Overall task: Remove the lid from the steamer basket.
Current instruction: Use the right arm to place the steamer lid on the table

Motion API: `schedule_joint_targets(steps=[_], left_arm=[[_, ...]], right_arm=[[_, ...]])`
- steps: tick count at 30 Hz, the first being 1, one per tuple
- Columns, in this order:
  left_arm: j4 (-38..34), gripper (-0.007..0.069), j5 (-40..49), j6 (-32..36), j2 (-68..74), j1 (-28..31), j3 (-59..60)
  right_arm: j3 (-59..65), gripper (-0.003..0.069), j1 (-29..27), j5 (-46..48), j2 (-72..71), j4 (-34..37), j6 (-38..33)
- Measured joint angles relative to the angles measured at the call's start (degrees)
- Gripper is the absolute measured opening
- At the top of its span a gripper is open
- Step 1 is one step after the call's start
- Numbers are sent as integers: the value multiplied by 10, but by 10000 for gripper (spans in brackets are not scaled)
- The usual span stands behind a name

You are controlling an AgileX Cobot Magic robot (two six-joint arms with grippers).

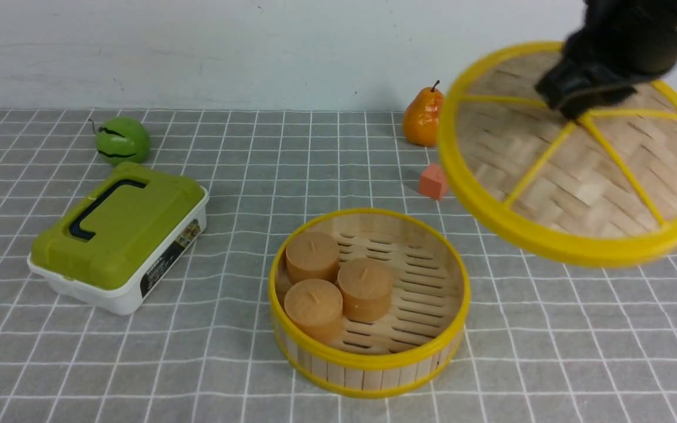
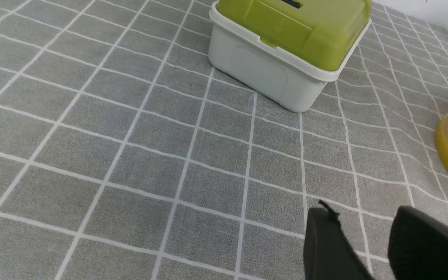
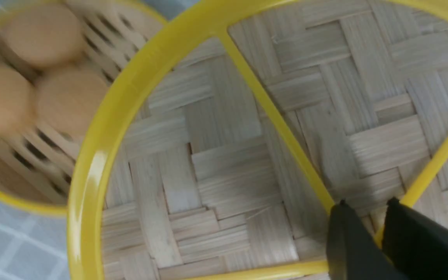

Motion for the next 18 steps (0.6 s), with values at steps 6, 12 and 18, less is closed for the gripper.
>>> schedule_joint_targets(steps=[6, 12, 18], left_arm=[[0, 239, 0, 0, 0, 0, 0], [0, 239, 0, 0, 0, 0, 0], [0, 239, 0, 0, 0, 0, 0]], right_arm=[[233, 81, -100, -131, -41, 31, 17], [366, 81, -132, -333, -4, 63, 17], [386, 85, -134, -438, 70, 67, 36]])
